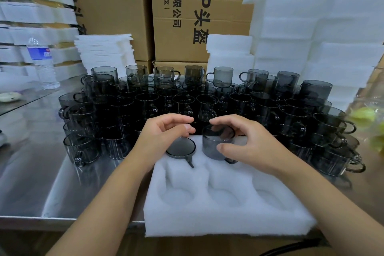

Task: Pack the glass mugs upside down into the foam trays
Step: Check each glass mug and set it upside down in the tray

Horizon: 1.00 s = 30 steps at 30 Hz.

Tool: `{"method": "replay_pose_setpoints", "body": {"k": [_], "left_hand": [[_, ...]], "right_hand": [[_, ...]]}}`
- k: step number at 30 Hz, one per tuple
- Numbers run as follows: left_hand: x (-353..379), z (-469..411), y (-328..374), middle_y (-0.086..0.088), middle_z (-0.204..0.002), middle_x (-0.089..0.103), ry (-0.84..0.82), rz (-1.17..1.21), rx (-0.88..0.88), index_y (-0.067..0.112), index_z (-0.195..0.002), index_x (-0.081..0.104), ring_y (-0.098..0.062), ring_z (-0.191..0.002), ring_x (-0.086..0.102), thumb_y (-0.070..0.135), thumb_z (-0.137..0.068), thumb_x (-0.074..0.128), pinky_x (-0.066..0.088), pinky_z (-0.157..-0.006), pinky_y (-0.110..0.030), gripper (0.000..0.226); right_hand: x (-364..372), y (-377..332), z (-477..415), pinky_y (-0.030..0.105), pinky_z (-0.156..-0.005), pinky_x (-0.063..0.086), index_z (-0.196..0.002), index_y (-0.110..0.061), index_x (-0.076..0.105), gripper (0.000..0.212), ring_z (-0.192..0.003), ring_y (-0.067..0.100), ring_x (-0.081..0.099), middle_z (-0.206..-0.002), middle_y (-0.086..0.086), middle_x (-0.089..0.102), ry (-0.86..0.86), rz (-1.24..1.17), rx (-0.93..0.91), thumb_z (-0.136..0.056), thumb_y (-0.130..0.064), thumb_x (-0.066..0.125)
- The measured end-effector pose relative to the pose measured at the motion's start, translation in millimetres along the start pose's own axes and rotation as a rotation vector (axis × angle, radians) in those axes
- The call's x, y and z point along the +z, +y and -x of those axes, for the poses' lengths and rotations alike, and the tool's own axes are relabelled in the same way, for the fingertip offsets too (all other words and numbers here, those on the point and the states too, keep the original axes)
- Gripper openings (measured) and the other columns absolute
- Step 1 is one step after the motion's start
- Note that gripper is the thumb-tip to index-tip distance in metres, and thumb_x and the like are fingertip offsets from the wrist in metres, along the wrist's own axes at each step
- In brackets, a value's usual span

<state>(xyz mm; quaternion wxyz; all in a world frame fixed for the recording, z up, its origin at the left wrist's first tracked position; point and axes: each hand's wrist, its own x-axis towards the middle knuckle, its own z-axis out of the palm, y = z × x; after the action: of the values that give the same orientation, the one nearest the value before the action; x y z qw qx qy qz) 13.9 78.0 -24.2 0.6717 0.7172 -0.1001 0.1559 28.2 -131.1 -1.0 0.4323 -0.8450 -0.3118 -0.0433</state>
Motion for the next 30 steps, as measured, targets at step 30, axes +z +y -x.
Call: {"method": "replay_pose_setpoints", "body": {"k": [30], "left_hand": [[-1.5,0.3,-0.3,-0.002,-0.082,0.076,-0.015,-0.012,-0.004,0.017,-0.089,0.073,-0.007,-0.075,0.067,0.0,-0.088,0.059,0.051,-0.072,-0.015,0.022]], "right_hand": [[-0.2,-1.6,-7.1,0.005,-0.085,0.029,-0.104,-0.043,0.062,0.036,-0.103,-0.002,0.039,-0.104,-0.014,0.051,-0.128,0.076,-0.003,-0.076,-0.023,0.072]]}}
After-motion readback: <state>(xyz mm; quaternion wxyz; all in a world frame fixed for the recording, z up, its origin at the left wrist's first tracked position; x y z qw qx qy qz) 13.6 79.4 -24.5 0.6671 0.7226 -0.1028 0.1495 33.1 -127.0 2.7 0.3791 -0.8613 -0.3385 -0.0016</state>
